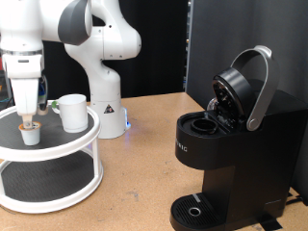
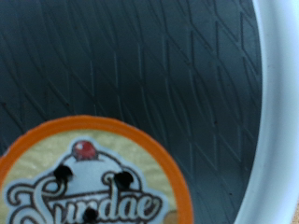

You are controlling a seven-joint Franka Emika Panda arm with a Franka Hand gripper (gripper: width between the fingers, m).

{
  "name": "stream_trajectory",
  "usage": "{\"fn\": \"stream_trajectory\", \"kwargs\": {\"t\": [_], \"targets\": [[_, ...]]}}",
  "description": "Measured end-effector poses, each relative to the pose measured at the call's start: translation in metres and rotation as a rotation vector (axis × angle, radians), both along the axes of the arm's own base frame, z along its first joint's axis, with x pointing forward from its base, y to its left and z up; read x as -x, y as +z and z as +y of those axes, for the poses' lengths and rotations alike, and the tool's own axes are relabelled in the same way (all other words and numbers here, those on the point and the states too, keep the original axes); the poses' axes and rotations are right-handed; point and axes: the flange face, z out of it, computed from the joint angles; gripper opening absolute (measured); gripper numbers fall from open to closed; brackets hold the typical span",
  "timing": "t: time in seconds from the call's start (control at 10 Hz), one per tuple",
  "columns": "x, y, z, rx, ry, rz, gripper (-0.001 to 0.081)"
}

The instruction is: Make a cup of coffee with the keurig machine

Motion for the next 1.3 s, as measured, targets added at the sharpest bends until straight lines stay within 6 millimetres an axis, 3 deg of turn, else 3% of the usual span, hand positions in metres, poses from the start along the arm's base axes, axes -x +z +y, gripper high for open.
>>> {"fn": "stream_trajectory", "kwargs": {"t": [0.9,1.0,1.1,1.2,1.3], "targets": [[0.003,-0.025,-0.002,0.008,-0.011,-0.019,0.0808],[0.003,-0.026,-0.002,0.008,-0.012,-0.018,0.0723],[0.003,-0.027,-0.002,0.008,-0.013,-0.018,0.0723],[0.003,-0.027,-0.002,0.007,-0.015,-0.018,0.0536],[0.003,-0.027,-0.002,0.006,-0.016,-0.019,0.0536]]}}
